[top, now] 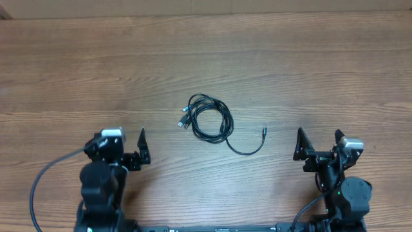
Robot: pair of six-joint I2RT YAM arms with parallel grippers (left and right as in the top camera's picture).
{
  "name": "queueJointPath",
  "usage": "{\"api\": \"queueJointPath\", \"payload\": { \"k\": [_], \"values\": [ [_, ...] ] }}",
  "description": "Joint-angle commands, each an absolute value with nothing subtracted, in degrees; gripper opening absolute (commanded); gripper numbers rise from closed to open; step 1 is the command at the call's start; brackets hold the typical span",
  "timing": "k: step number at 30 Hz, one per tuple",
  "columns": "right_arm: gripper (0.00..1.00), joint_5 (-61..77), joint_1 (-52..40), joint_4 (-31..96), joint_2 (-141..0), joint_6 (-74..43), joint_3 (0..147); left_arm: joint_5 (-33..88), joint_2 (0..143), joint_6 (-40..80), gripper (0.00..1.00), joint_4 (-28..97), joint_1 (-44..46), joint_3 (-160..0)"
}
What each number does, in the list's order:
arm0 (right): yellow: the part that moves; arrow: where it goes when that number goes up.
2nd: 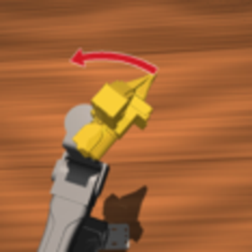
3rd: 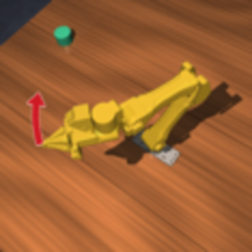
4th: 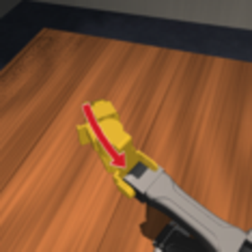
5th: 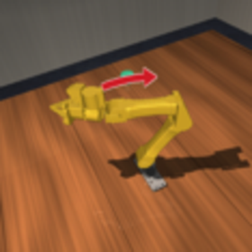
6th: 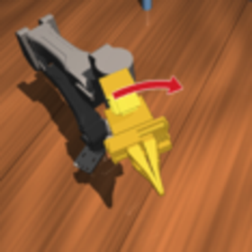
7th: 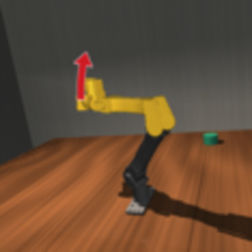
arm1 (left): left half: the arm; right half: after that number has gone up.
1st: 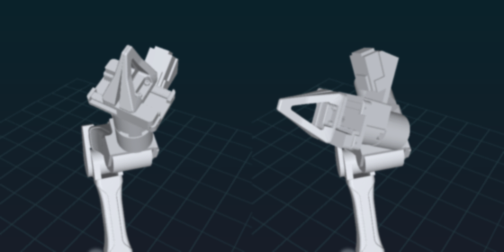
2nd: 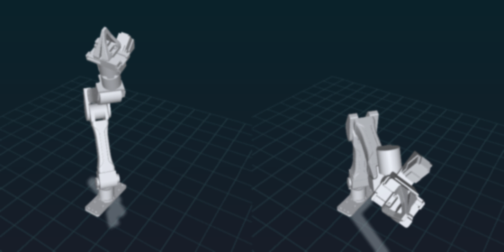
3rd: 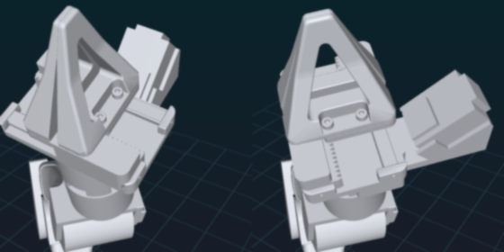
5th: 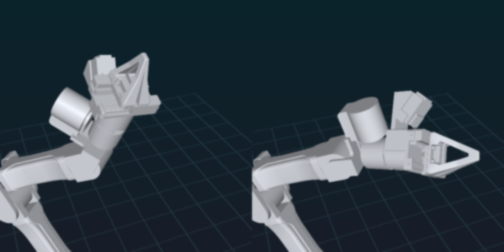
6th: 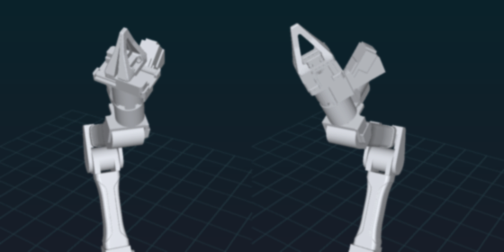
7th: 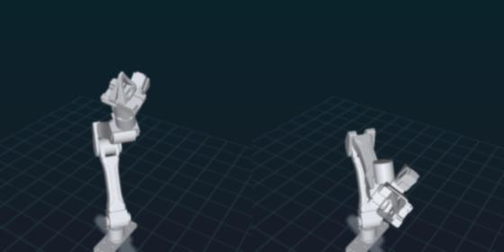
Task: Untangle cables
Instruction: 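Move the left gripper to the coiled black cables and grasp them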
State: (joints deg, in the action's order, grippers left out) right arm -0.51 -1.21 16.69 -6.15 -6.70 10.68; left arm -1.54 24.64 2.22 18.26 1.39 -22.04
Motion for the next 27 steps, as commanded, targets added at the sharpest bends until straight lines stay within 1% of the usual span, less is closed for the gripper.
{"api": "queueJointPath", "payload": {
  "k": [1,5,10,14,18,21,24,27],
  "values": [
    [1.0,-1.39,-1.43,17.72,-11.4,-7.53,15.92,-0.3,32.25,4.56,1.0,20.67,1.04,-29.36],
    [1.0,-1.39,-1.43,20.18,-18.76,-7.53,21.21,3.62,40.38,4.78,1.0,26.26,1.04,-36.84],
    [1.0,-1.37,-1.43,25.96,-30.06,-7.51,29.82,6.55,50.48,4.97,0.99,36.82,1.04,-46.89],
    [1.0,-1.37,-1.43,34.22,-39.88,-7.51,38.06,7.86,58.87,5.37,1.0,47.7,1.06,-55.53],
    [1.0,-1.34,-1.43,43.48,-50.06,-7.49,47.24,8.03,64.25,5.39,1.0,56.05,1.1,-61.34],
    [1.0,-0.12,-1.43,47.24,-55.66,-7.49,52.47,9.96,66.06,5.48,1.0,57.01,1.1,-62.19],
    [1.0,5.08,-1.43,48.36,-60.58,-7.51,56.29,13.06,67.79,10.15,1.0,54.83,1.1,-62.19],
    [1.0,9.63,-1.43,47.05,-61.73,-7.49,56.4,13.23,69.19,15.75,0.99,51.05,1.1,-62.19]
  ]
}}
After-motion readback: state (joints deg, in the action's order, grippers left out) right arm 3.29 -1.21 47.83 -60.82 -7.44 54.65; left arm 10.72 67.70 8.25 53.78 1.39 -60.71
